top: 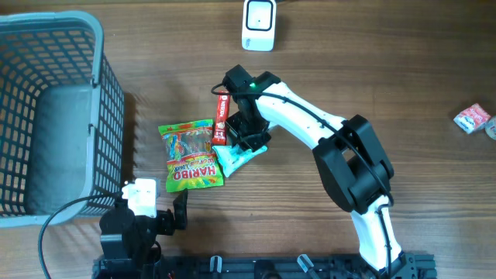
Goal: Scan the item barcode
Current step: 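Grasp the Zappy wipes pack and lift it toward the scanner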
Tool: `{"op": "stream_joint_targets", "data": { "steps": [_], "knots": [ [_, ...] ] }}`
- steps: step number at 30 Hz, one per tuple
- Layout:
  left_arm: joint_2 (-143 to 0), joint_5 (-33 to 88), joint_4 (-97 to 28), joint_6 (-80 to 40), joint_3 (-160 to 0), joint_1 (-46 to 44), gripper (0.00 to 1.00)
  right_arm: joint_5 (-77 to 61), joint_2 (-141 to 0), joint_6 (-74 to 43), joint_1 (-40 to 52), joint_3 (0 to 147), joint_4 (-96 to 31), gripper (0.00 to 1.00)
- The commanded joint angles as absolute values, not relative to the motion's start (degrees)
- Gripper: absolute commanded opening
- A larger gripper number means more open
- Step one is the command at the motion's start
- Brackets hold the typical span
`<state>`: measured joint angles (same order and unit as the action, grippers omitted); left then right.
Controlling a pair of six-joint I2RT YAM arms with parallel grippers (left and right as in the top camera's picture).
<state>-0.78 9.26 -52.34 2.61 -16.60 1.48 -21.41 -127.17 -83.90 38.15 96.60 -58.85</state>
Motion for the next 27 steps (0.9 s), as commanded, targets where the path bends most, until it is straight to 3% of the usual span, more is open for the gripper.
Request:
{"op": "stream_joint_targets", "data": {
  "steps": [1, 4, 9, 12, 15, 17, 20, 25, 27],
  "knots": [
    [-0.32, 9.1, -52.18, 2.09, -16.64, 1.78, 1.0, -16.23, -131.09, -71.79, 38.02, 95.39, -53.67, 0.04],
    [-0.32, 9.13, -52.18, 2.09, -16.64, 1.78, 1.0, -25.1, -124.79, -56.29, 34.3, 95.7, -52.93, 0.04],
    [-0.32, 9.13, -52.18, 2.09, -16.64, 1.78, 1.0, -56.14, -113.4, -21.98, 27.09, 95.7, -52.21, 0.04],
    [-0.32, 9.13, -52.18, 2.09, -16.64, 1.78, 1.0, -59.07, -112.75, -10.0, 25.28, 95.09, -53.04, 0.04],
    [-0.32, 9.13, -52.16, 2.11, -16.64, 1.78, 1.0, -52.66, -113.03, -6.81, 25.63, 90.56, -52.21, 0.04],
    [-0.32, 9.13, -52.18, 2.09, -16.64, 1.78, 1.0, -53.19, -113.03, -6.48, 25.98, 80.38, -43.09, 0.04],
    [-0.32, 9.13, -52.18, 2.09, -16.64, 1.78, 1.0, -65.23, -113.03, -6.66, 25.71, 66.92, -22.61, 0.04],
    [-0.32, 9.13, -52.18, 2.09, -16.64, 1.78, 1.0, -45.17, -113.03, -12.14, 25.63, 65.08, -28.27, 0.04],
    [-0.32, 9.13, -52.18, 2.09, -16.64, 1.78, 1.0, -34.28, -113.03, -16.56, 25.63, 65.08, -33.19, 0.19]
  ]
}}
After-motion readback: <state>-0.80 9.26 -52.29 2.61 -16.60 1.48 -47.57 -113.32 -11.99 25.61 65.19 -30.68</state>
